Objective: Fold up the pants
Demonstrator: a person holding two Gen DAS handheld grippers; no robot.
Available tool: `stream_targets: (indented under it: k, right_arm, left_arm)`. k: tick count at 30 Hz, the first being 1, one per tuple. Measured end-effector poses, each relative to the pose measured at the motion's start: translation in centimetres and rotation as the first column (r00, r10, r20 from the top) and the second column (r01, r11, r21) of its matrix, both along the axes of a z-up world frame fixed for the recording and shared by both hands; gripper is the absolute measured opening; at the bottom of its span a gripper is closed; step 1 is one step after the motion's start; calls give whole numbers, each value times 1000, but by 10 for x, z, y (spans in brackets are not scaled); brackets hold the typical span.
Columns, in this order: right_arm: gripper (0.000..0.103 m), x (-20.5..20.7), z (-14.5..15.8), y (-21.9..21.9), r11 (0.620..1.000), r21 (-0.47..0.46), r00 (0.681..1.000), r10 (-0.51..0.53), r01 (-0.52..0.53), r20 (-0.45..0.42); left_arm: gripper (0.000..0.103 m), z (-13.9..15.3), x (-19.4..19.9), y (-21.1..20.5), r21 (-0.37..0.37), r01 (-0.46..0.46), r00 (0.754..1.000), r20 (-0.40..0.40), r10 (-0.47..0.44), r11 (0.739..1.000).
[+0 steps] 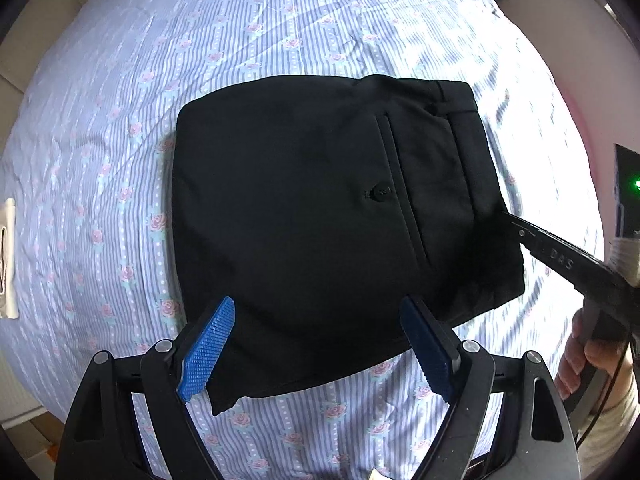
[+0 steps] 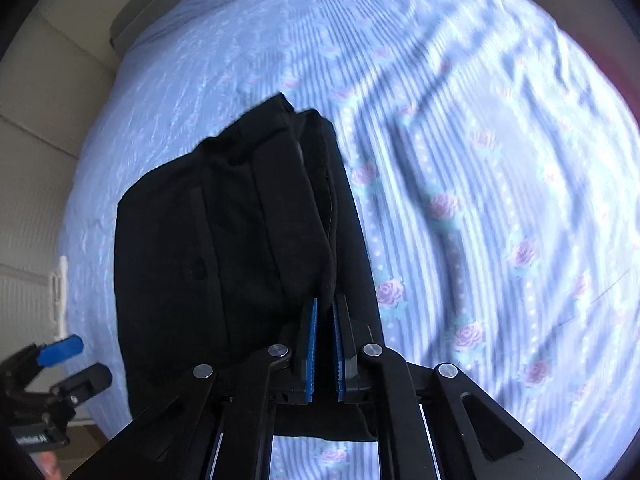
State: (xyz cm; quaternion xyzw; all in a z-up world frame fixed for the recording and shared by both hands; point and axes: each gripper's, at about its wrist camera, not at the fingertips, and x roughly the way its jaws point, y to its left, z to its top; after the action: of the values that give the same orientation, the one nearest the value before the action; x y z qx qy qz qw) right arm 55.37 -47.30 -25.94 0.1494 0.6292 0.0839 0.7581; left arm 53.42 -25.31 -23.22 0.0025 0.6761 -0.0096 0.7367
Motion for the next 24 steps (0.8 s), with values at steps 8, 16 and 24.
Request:
stream_targets:
  k: [8,16,24]
  right_arm:
    - [45,-20,13,-17,984,-173,999,-49,48,-6]
    - [75,-90,74,-47,983,29,976,-185,183,117]
    - [80,-106,30,-30,946,229,963,-256,231,86]
  left_arm:
    - [85,0,-11,-1,11,36,999,-7,-36,999]
    - [87,15,-51,42,13,-10,999,32,9,1000]
    - [89,16,-76,57,94,-102,992,80,95,990]
